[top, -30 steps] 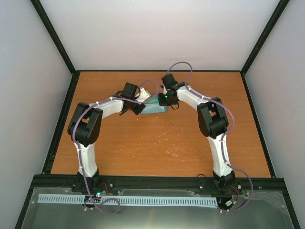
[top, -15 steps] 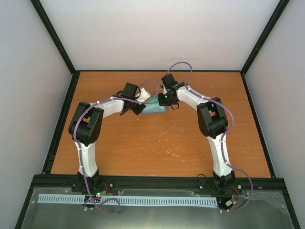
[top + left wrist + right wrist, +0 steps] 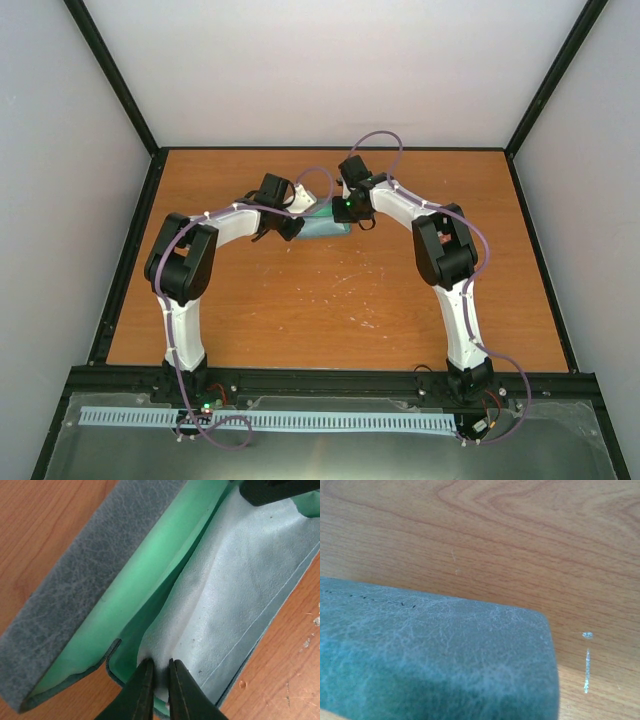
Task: Organize the sunglasses
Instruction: Place the glasses cleaning cloth in the sunglasses case.
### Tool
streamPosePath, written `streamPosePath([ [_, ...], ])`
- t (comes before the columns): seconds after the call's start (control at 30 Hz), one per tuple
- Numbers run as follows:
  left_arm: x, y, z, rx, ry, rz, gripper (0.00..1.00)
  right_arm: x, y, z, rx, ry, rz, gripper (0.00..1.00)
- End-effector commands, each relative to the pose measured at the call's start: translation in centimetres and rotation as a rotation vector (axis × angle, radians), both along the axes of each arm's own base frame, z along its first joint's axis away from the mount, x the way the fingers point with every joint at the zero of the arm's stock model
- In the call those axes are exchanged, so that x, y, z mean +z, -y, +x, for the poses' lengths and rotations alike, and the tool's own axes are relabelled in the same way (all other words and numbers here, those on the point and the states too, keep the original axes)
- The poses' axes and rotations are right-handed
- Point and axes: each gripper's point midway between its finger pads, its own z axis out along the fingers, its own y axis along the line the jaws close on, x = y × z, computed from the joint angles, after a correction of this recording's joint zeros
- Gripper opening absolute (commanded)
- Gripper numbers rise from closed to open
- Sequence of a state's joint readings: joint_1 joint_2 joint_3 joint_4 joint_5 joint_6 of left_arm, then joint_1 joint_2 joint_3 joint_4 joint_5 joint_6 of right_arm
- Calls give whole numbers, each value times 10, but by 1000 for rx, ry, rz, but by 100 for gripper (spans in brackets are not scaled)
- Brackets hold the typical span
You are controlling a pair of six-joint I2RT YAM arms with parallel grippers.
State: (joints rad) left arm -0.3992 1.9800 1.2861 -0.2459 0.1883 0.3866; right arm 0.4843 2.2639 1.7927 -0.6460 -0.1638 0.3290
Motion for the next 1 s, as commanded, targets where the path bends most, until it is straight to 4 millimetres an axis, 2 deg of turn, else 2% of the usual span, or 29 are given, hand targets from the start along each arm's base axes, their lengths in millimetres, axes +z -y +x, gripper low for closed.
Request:
streamPosePath([
  [0.0, 9, 1, 15, 8, 38, -14, 13, 1, -3, 7, -4, 29, -9, 3],
  [0.17, 8, -1, 13, 14, 34, -11, 17, 2, -3, 8, -6, 31, -10, 4],
  [0.4, 11, -2, 8, 18, 33, -19, 18, 2, -2, 8, -8, 33, -12, 10],
  [0.67, 10, -6, 2, 28, 28, -18, 26, 3, 0, 8, -12, 40, -23, 12],
  [0.77, 10, -7, 2, 33, 30, -16, 33, 3, 0, 8, -14, 40, -22, 16],
  [0.97, 16, -9, 3, 45, 50, -14, 39, 7, 0, 9, -20, 50, -20, 19],
])
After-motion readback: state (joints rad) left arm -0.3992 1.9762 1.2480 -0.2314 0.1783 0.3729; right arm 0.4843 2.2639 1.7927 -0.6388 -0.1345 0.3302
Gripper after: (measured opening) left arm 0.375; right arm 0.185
